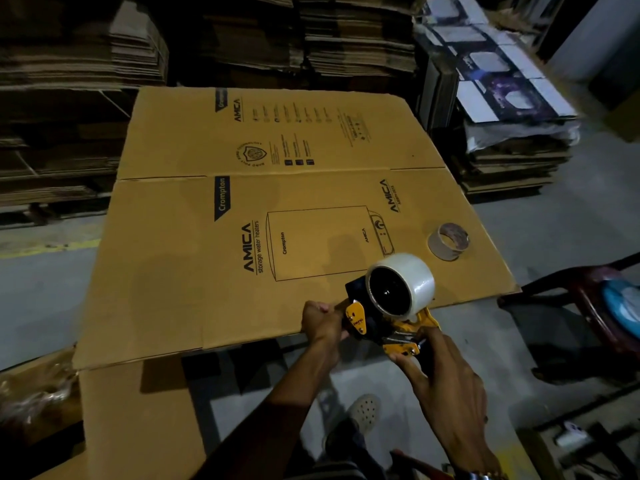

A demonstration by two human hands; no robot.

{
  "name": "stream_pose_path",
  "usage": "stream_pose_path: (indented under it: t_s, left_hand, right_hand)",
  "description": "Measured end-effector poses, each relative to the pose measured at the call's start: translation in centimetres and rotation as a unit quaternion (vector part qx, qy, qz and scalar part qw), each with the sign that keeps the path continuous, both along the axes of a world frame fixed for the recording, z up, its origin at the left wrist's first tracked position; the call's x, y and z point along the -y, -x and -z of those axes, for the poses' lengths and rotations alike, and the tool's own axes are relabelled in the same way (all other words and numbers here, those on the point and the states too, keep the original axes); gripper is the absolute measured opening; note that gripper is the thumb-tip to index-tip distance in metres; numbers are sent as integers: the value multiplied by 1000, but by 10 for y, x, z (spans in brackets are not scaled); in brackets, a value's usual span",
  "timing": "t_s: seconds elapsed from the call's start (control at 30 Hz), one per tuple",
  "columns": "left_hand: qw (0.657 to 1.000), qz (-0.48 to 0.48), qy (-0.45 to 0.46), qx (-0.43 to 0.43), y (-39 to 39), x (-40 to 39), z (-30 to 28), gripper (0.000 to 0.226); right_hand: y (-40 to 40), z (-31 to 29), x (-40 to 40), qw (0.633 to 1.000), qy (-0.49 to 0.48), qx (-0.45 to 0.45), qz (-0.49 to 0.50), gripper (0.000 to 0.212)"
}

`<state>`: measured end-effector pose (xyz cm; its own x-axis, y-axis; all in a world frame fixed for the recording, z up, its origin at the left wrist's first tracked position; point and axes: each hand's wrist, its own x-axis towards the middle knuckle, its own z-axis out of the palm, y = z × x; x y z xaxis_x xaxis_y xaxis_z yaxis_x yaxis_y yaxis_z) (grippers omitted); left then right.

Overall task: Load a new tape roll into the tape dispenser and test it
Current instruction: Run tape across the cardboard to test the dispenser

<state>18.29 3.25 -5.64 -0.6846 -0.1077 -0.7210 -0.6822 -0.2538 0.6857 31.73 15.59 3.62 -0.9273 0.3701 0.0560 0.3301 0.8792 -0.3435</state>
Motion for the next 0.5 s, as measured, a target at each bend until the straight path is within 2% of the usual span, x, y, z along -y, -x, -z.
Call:
stream_pose_path:
  t_s: [0.2,0.37,0.5]
  left_hand:
    - [982,100,127,-101,28,9,1,24]
    - [908,217,273,-231,48,24,2,20]
    - [850,293,268,-347,51,38,16,31]
  right_hand:
    - [4,13,4,1000,27,0,3,41]
    - [18,33,14,998,61,-7,-2,42]
    - [24,43,21,998,59,15,-9,41]
